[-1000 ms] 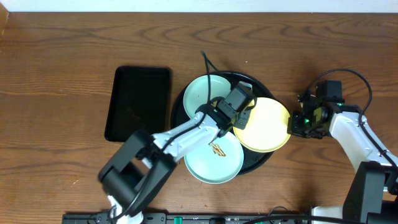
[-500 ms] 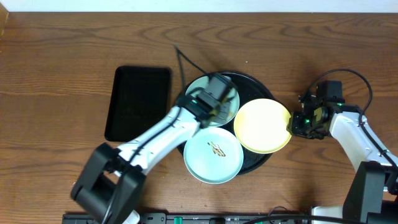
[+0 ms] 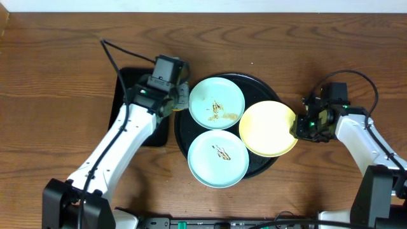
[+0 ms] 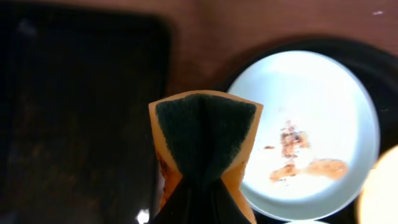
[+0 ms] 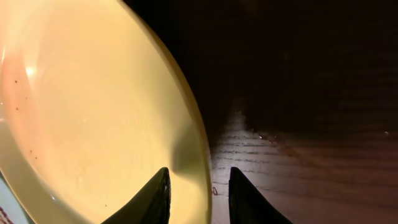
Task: Clean dirty plates on tray and stack at the side
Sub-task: 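Lift the yellow plate with the right gripper off the round tray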
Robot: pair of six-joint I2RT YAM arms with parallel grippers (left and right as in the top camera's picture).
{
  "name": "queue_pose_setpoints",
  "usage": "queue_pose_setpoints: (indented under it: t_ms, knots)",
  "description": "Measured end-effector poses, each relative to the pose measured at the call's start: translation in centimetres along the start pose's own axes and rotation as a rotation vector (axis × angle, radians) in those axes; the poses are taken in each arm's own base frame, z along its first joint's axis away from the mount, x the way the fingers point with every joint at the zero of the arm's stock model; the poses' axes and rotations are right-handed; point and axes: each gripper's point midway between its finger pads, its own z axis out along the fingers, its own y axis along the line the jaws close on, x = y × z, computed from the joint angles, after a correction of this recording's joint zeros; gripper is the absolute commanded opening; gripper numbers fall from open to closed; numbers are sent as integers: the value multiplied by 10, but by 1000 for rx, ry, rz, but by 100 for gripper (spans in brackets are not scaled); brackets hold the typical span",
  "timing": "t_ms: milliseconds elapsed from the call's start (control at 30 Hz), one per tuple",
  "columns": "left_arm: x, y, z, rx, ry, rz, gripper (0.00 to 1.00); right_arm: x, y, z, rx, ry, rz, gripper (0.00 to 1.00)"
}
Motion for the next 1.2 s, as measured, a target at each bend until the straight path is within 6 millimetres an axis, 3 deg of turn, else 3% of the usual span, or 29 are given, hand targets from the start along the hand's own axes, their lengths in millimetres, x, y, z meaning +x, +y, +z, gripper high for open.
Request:
queue_pose_setpoints:
  t_ms: [267,767,900,1067,1200]
  knots:
    - [0,10,1,-17,10,-20,7,-1,0,0,0,-5,15,1]
    - [2,11,0,-21,20,-19,8,-6,-8,-5,56,-33,11,1]
    - [2,11,0,-20,19,-19,8,-24,-7,-29,83,-131,-8,1]
    - [2,11,0,-20,19,-19,8,-58,-3,-78,138,-333,-67,1]
    - [2,11,0,-20,19,-19,8,-69,-4,-99,222,-426,-115,1]
